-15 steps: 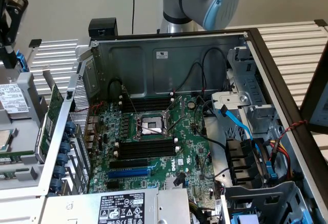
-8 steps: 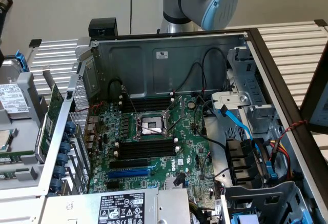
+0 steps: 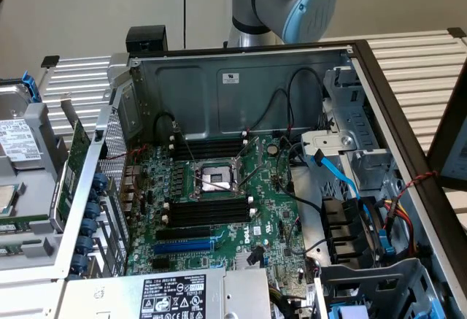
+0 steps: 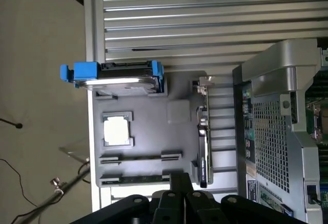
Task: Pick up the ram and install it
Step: 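Reach for the ram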
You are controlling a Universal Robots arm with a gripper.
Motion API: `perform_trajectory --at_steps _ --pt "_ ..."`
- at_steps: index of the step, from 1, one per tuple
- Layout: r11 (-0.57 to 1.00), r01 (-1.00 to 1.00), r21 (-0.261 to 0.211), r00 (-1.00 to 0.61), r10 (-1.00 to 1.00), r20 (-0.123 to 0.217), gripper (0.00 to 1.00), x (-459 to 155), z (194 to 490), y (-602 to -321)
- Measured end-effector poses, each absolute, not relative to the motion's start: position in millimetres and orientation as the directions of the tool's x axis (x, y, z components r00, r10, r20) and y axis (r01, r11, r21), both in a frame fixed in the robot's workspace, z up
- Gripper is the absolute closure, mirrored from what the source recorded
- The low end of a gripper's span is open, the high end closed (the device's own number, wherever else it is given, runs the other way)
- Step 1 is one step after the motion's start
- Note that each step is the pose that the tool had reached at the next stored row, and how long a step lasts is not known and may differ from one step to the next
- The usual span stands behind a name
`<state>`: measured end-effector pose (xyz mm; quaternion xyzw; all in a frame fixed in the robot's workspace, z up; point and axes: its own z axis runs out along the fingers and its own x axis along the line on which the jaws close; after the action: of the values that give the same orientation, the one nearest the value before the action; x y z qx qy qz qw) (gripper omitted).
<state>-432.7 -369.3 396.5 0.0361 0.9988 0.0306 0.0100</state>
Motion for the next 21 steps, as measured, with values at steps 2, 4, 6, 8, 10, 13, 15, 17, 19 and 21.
perform_trajectory --at_steps 2,4,6,8,10,13,15,17,19,21 --pt "0.996 0.067 0.065 -0.998 0.068 -0.017 0.89 -436.6 396.4 -369.0" --pt "0.997 0.028 0.074 -0.999 0.030 -0.015 0.89 -436.7 396.4 -368.9" --pt "0.997 -0.007 0.079 -1.000 -0.006 -0.015 0.89 -436.8 396.4 -368.9" --pt "0.996 -0.044 0.082 -0.999 -0.043 -0.015 0.89 -436.8 396.5 -368.9" --pt "0.993 -0.080 0.084 -0.997 -0.079 -0.015 0.89 -436.8 396.5 -368.9" --pt "0.987 -0.133 0.085 -0.991 -0.132 -0.015 0.89 -436.8 396.4 -369.0" --pt "0.982 -0.169 0.085 -0.986 -0.169 -0.016 0.89 -436.8 396.4 -369.0" --pt "0.975 -0.205 0.085 -0.979 -0.205 -0.016 0.89 -436.8 396.4 -369.0" --pt "0.967 -0.240 0.086 -0.971 -0.239 -0.016 0.89 -436.9 396.3 -369.0" --pt "0.961 -0.263 0.086 -0.965 -0.263 -0.015 0.89 -437.4 396.4 -368.6"
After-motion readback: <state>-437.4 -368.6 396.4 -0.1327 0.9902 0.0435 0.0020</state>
